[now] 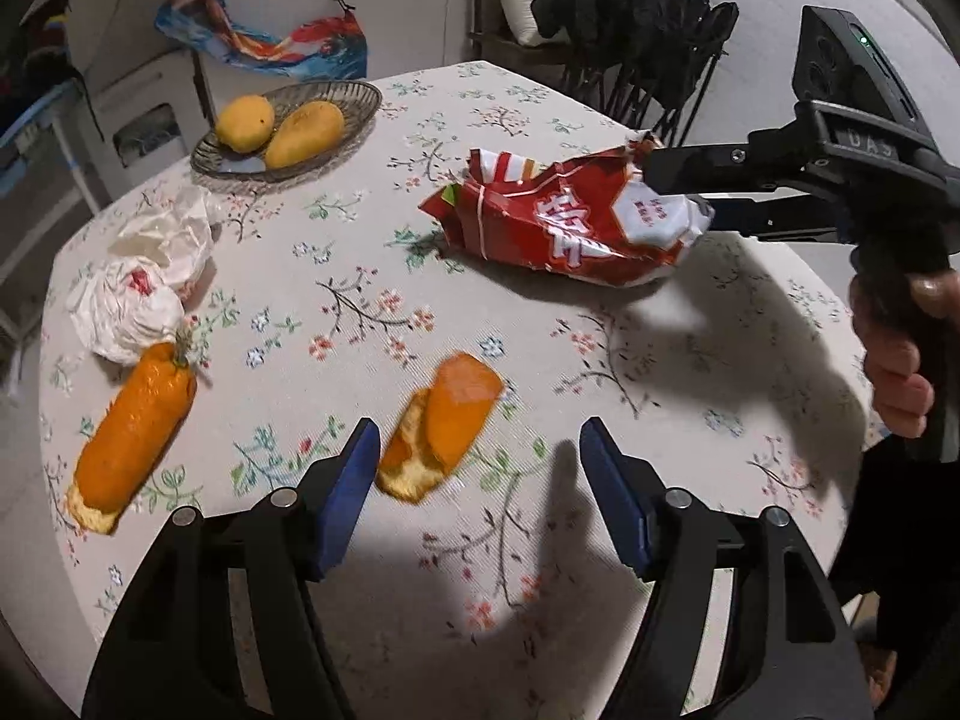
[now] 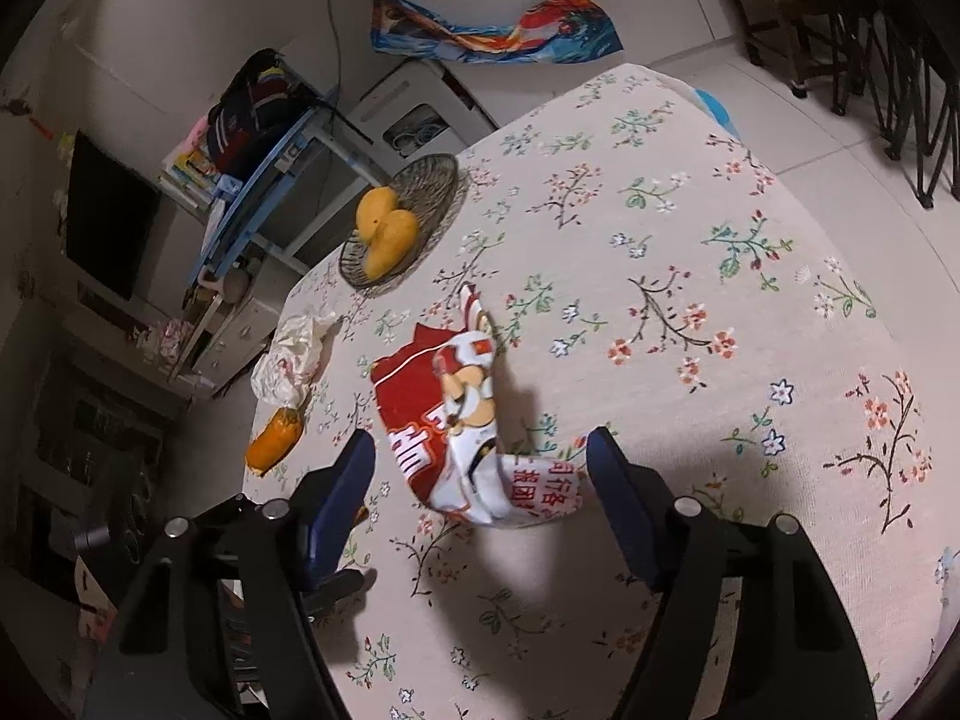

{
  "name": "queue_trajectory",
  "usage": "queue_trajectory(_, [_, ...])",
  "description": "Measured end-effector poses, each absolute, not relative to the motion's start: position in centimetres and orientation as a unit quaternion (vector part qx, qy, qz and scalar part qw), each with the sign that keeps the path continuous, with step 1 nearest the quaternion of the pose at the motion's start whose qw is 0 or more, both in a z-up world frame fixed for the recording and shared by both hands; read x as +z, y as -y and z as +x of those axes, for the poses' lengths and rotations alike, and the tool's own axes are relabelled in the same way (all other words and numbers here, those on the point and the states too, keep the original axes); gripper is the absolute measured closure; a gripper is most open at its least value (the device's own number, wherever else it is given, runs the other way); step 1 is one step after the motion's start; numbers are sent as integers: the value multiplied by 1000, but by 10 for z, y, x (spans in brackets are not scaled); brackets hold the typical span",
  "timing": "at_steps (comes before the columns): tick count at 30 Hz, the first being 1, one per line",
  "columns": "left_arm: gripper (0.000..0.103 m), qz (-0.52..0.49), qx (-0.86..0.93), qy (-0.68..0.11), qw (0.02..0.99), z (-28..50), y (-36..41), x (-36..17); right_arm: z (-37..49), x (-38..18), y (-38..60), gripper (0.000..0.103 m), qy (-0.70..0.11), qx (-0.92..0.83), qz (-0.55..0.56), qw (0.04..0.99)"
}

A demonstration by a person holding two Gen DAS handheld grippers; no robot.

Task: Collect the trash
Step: 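Grasp the red chip bag with the right tool while the left tool grasps an orange bread piece, then carry the chip bag with the right tool while the left tool carries the bread toward the basin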

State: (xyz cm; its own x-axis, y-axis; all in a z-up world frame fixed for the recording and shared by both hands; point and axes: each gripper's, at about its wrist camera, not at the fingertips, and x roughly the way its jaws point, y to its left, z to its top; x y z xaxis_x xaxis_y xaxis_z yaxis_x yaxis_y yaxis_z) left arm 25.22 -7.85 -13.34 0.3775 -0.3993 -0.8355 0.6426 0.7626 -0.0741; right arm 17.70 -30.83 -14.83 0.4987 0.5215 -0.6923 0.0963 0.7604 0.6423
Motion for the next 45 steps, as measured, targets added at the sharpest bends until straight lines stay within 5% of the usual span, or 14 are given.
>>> queue_trajectory(3, [43, 139, -301, -453, 828, 257, 80, -135, 179, -151, 309, 32, -484, 132, 329, 800])
queue_trajectory(8, [82, 138, -284, -452, 834, 264, 74, -132, 182, -152, 301, 33, -490, 139, 320, 799])
queue_trajectory(10, [84, 142, -281, -450, 835, 263, 76, -132, 183, -153, 294, 41, -494, 144, 310, 799])
queue_trajectory(12, [85, 146, -273, -449, 838, 260, 77, -131, 183, -154, 289, 66, -500, 153, 303, 797])
queue_trajectory(15, [86, 148, -254, -449, 843, 255, 76, -128, 181, -151, 281, 70, -499, 171, 292, 798])
queue_trajectory(31, [86, 35, -177, -424, 888, 206, 32, -83, 140, -115, 286, 71, -442, 203, 328, 810])
queue_trajectory(45, [86, 41, -144, -397, 906, 144, 27, -69, 87, -112, 266, 71, -443, 206, 313, 814])
